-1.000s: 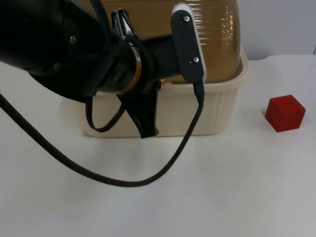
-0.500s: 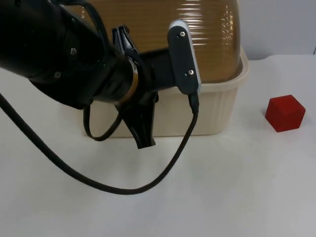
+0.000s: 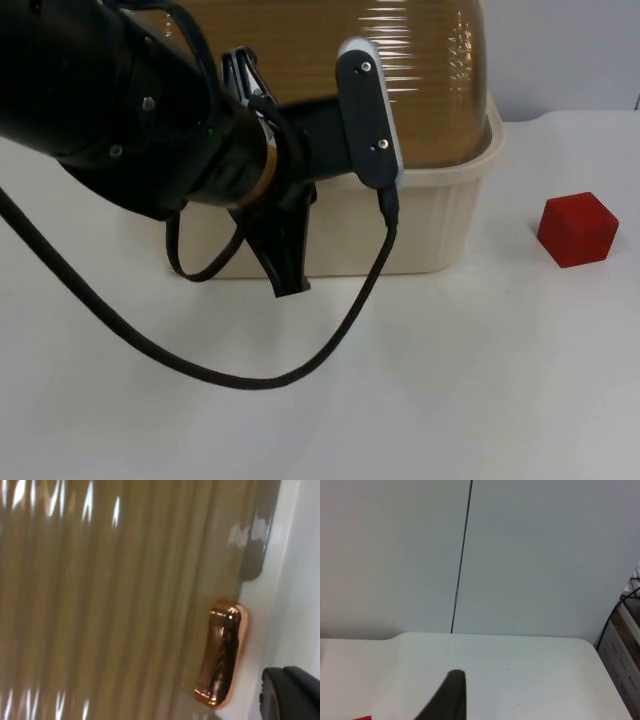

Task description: Open the box lid with the left hand, place the block into the box with the right hand, then close the box lid with the left hand.

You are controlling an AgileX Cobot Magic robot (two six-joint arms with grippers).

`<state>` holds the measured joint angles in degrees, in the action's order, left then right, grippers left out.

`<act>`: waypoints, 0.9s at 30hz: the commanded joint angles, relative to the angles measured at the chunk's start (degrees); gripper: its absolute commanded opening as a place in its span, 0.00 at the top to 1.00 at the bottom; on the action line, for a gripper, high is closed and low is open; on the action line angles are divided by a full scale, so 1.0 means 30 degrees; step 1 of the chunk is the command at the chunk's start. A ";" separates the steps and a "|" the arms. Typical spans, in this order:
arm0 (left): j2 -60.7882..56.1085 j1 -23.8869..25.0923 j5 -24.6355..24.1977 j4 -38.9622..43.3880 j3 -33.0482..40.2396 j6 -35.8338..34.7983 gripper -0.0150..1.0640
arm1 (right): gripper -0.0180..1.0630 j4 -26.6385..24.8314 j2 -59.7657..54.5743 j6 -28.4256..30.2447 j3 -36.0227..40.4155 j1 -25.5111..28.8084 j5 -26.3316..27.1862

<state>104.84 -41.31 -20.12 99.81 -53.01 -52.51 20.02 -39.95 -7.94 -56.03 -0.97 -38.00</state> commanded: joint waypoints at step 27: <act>0.0524 0.0037 -0.1775 0.0045 -0.0773 -0.0083 0.99 | 0.01 0.0193 0.0036 -0.0068 -0.0085 -0.0113 0.0020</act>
<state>106.25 -41.31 -22.04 99.94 -55.02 -52.51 20.11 -39.95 -8.05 -56.03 -0.97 -38.00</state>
